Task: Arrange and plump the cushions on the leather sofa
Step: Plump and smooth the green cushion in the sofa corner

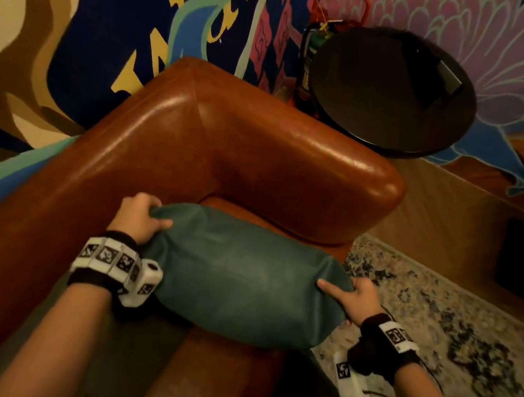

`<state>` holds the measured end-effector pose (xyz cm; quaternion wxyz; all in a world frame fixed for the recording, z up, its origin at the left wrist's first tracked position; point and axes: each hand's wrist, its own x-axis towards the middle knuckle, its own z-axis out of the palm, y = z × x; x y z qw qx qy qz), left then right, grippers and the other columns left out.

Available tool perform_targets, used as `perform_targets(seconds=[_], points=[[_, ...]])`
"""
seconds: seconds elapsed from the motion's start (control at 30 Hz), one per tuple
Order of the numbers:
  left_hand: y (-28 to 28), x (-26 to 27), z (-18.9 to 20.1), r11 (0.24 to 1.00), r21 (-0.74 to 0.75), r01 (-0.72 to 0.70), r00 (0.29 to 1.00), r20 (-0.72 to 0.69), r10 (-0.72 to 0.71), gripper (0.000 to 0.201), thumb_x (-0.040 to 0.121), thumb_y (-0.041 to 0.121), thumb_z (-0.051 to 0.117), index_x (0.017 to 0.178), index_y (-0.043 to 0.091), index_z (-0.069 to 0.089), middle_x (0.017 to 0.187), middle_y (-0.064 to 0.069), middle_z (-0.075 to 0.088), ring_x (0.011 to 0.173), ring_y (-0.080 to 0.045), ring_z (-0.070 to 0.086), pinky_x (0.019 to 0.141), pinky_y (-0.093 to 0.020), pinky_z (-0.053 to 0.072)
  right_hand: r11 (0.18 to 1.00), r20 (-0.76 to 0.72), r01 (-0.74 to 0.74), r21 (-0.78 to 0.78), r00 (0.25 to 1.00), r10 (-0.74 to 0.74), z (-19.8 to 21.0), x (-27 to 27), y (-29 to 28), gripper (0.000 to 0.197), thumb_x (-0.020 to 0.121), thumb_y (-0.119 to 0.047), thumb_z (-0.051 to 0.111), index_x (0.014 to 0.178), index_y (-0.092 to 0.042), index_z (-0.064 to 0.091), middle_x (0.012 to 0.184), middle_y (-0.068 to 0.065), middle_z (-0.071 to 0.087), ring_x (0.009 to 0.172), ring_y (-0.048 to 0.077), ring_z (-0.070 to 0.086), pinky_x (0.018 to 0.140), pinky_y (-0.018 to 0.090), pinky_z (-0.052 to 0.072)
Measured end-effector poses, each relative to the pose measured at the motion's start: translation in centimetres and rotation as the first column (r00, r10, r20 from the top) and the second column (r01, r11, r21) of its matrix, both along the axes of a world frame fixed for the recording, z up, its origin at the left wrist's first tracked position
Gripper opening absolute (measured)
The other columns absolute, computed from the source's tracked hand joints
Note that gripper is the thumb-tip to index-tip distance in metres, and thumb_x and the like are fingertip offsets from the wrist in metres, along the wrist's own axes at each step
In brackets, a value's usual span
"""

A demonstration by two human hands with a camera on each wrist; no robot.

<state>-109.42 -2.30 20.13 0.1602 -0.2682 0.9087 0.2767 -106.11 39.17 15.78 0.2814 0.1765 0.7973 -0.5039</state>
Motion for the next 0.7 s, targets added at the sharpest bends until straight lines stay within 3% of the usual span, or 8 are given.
perform_targets(seconds=[0.1,0.2,0.27,0.33,0.4,0.53,0.6,0.7], points=[[-0.1,-2.3,1.4,0.958,0.076,-0.278,0.920,-0.266,0.288,0.040,0.075,0.027,0.081,0.103,0.002,0.068,0.107,-0.019,0.067,0.106,-0.034,0.062,0.092,-0.042,0.051,0.954,-0.080,0.228,-0.195,0.966,-0.247,1.2,-2.6,-0.2,0.054,0.054,-0.054,0.084,0.076,-0.006,0.072,0.074,0.015,0.074,0.077,0.048,0.067,0.070,0.059,0.053],[1.4,-2.9,0.4,0.841,0.421,-0.340,0.765,-0.397,0.508,0.018,0.084,0.030,0.072,0.094,0.017,0.065,0.088,-0.006,0.068,0.088,-0.024,0.067,0.074,-0.031,0.055,0.887,-0.036,0.332,-0.322,0.931,-0.362,0.1,-4.0,-0.3,0.060,0.077,-0.054,0.066,0.111,-0.004,0.065,0.102,0.010,0.072,0.091,0.032,0.068,0.065,0.030,0.057],[3.2,-2.0,-2.7,0.674,0.690,-0.266,0.732,-0.310,0.607,0.017,0.094,0.024,0.059,0.111,0.021,0.059,0.106,-0.002,0.066,0.095,-0.016,0.063,0.077,-0.029,0.053,0.929,-0.015,0.252,-0.269,0.964,-0.266,-2.0,-2.9,-0.5,0.108,0.056,-0.080,0.064,0.134,-0.007,0.046,0.124,0.011,0.060,0.091,0.018,0.062,0.064,0.018,0.050],[5.1,-0.1,-6.5,0.736,0.642,-0.216,0.843,-0.258,0.472,0.052,0.094,0.026,0.059,0.142,0.021,0.040,0.143,-0.007,0.047,0.124,-0.016,0.048,0.103,-0.039,0.043,0.979,-0.003,0.129,-0.161,0.991,-0.131,-4.0,-0.9,-0.8,0.136,0.031,-0.084,0.072,0.141,-0.014,0.034,0.134,0.006,0.052,0.110,0.020,0.058,0.082,0.027,0.053],[7.2,2.1,-10.4,0.819,0.555,-0.145,0.967,-0.097,0.236,0.090,0.085,0.039,0.067,0.153,0.034,0.008,0.162,-0.003,0.006,0.145,-0.017,0.008,0.120,-0.046,0.014,0.997,0.051,0.001,-0.081,0.999,0.004,-6.3,0.9,-1.4,0.142,0.035,-0.067,0.086,0.150,-0.023,0.014,0.153,0.000,0.027,0.134,0.018,0.038,0.109,0.040,0.039],[10.9,3.1,-13.5,0.836,0.539,-0.099,0.990,-0.029,0.137,0.130,0.053,0.071,0.073,0.137,0.058,-0.025,0.158,-0.003,-0.028,0.145,-0.030,-0.020,0.117,-0.050,-0.008,0.982,-0.071,-0.181,-0.049,0.982,0.177,-11.0,1.3,-4.9,0.153,0.037,-0.063,0.089,0.143,-0.044,-0.020,0.160,-0.007,-0.003,0.145,0.007,0.005,0.119,0.035,0.016],[11.8,1.6,-14.5,0.867,0.482,-0.129,0.981,-0.066,0.183,0.139,0.049,0.067,0.079,0.137,0.057,-0.028,0.155,-0.005,-0.034,0.144,-0.037,-0.021,0.116,-0.054,-0.008,0.994,-0.092,-0.037,-0.105,0.995,0.028,-14.2,0.5,-6.7,0.160,0.034,-0.054,0.094,0.138,-0.053,-0.026,0.161,-0.012,-0.002,0.147,0.007,0.008,0.119,0.046,0.022],[12.7,-0.9,-16.1,0.904,0.405,-0.137,0.978,-0.090,0.188,0.142,0.053,0.057,0.085,0.139,0.053,-0.028,0.152,-0.001,-0.040,0.140,-0.046,-0.025,0.113,-0.062,-0.007,0.985,-0.149,0.151,-0.083,0.976,-0.162,-16.3,-1.3,-8.8,0.166,0.027,-0.056,0.094,0.142,-0.046,-0.026,0.160,-0.011,0.006,0.145,0.006,0.021,0.116,0.038,0.028]])
